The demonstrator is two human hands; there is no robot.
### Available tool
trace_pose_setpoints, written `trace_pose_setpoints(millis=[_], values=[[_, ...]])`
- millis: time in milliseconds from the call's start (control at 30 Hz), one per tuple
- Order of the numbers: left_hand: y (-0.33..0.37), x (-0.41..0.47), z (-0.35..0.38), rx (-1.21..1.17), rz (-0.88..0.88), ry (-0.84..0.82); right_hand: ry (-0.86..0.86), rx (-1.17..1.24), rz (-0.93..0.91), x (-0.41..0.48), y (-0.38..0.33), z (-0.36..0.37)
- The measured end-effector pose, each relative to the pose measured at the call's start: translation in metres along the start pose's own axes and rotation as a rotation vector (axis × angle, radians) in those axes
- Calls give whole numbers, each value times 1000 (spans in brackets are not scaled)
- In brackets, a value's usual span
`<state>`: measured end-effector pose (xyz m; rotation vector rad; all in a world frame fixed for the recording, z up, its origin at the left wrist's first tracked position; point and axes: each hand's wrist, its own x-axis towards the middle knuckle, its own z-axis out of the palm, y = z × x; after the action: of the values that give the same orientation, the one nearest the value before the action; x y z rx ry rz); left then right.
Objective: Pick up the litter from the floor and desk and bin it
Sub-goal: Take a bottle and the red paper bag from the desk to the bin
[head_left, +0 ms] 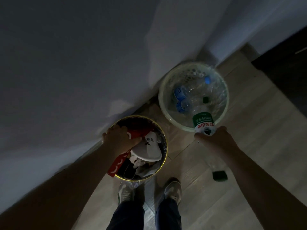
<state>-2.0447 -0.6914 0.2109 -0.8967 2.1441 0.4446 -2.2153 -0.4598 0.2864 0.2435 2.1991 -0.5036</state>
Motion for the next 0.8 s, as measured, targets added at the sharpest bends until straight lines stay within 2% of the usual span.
trace_pose_setpoints(millis=[100, 267, 333, 433, 533, 800], values=[[3, -4, -8, 15, 76, 27, -5, 30, 44, 16, -16, -10], [12, -8, -20, 43, 135, 41, 1, -424, -114, 41, -57, -24], [13, -9, -23, 51, 140, 40, 7, -535, -181, 49, -75, -24], [14, -13, -28, 55, 146, 31, -1, -415, -231, 55, -87, -19], [15, -18, -35, 63, 156, 35, 66, -310, -290, 51, -80, -13], [22, -50, -75, 99, 193, 34, -7, -540, -345, 2, -64, -33]])
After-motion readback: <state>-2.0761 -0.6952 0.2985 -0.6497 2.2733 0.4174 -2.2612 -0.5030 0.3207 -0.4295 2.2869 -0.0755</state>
